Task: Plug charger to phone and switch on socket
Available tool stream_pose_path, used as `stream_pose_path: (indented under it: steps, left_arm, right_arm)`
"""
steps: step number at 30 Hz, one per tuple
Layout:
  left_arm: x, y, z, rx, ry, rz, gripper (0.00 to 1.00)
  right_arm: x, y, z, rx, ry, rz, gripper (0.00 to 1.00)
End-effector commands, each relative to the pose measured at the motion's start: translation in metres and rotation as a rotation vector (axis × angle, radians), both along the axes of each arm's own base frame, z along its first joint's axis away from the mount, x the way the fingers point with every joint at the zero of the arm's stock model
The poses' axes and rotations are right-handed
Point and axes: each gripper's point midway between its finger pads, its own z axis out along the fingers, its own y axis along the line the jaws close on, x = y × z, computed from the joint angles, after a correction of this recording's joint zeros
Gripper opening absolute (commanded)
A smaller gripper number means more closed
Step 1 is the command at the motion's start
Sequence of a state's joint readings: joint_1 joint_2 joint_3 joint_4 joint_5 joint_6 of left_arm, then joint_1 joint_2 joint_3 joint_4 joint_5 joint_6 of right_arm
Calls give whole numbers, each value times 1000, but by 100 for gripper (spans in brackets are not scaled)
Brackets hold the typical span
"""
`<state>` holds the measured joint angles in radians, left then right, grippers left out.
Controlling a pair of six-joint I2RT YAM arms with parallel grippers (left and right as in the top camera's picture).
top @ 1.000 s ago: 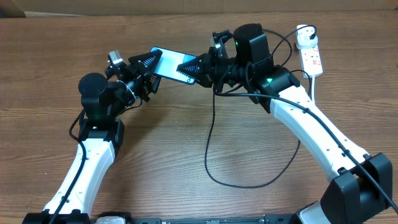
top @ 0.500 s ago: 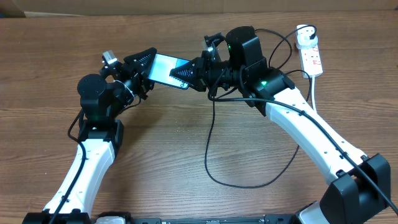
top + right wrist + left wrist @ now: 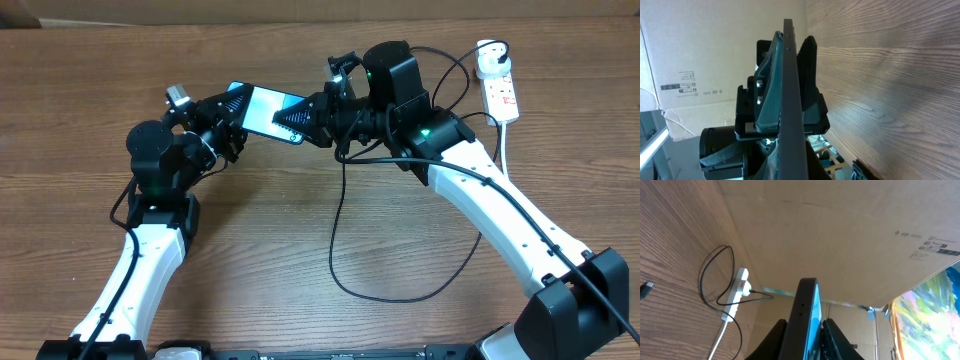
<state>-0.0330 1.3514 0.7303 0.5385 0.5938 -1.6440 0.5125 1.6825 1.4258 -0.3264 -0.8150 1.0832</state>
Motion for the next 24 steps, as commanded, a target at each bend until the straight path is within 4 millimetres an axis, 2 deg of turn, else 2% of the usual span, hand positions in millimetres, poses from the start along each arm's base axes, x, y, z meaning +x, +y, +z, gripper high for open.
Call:
stream_pose_path:
  steps: [1,5,12,15,20,24]
  left_arm:
    - [4,1,21,19,-76,15,14]
    - [4,0,21,19,-76,11,4]
    - [3,-1,21,18,-75,0,4]
    - [2,-3,21,17,-76,-9,4]
    - [2,-2,21,18,-76,-9,4]
    - [2,-3,21,21,-78,-11,4]
  right_arm:
    - [-41,15,0,27,23,179,4]
    - [-43,14,-4,15,20,187,4]
    - [-42,14,-4,10,3,190,4]
    - [-42,14,-4,9,-16,196,20]
    - [-36,11,-7,-8,-63,183,39]
    - [-27,3,-7,-13,-99,167,48]
